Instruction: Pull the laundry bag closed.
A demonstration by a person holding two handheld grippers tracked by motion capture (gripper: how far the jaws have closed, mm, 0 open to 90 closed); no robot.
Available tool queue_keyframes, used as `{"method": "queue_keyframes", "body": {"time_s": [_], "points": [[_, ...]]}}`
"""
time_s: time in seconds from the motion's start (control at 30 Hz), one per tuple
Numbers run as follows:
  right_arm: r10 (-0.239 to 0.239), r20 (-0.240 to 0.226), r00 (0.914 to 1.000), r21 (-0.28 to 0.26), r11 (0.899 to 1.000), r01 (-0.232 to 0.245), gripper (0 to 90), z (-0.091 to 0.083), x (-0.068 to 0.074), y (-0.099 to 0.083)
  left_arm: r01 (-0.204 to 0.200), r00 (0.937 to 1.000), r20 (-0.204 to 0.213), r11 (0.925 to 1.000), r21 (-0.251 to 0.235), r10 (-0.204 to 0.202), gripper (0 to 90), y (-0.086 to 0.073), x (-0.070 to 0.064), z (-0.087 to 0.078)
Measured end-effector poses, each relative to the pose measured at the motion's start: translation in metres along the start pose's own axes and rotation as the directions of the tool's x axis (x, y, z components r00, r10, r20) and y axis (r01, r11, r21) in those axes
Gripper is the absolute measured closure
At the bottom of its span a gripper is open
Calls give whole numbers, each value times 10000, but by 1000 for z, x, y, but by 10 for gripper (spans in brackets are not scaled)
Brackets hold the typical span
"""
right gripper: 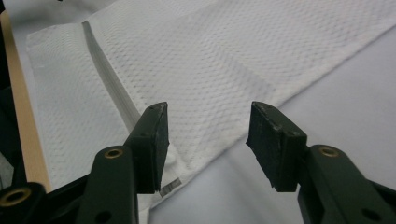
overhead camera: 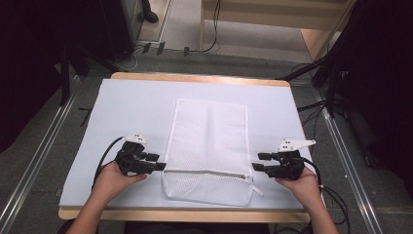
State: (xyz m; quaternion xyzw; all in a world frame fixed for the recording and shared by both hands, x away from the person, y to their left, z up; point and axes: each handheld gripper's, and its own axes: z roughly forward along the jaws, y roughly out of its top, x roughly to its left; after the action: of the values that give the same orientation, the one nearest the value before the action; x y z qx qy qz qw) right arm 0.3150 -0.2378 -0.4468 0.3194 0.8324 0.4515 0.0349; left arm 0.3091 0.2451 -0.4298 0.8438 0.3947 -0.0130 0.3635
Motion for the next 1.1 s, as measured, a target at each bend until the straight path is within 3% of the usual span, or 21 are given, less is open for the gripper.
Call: {"method": "queue_keyframes", "body": {"time_s": [0.1, 0.27, 0.57, 0.8, 1.1], "points": [[162, 246, 9996, -119, 9998, -159, 469, -5, -4, -3, 243, 9996, -139, 9996, -172, -246, 449, -1, 4, -5], [443, 655, 9969, -268, 9987, -426, 426, -11, -11, -7, 260, 9988, -393, 9988, -425, -277, 419, -3, 11, -12], [1059, 1693, 9799, -498, 9939, -988, 365, -19, -26, -16, 707, 9940, -778, 9939, -850, -774, 361, -10, 27, -22], [1406, 1979, 9701, -467, 9899, -1339, 334, -22, -34, -22, 764, 9908, -1054, 9939, -795, -846, 335, -13, 34, -21], [1387, 1951, 9709, -300, 9903, -1354, 322, -18, -34, -23, 832, 9893, -1137, 9938, -739, -913, 332, -13, 35, -18]]}}
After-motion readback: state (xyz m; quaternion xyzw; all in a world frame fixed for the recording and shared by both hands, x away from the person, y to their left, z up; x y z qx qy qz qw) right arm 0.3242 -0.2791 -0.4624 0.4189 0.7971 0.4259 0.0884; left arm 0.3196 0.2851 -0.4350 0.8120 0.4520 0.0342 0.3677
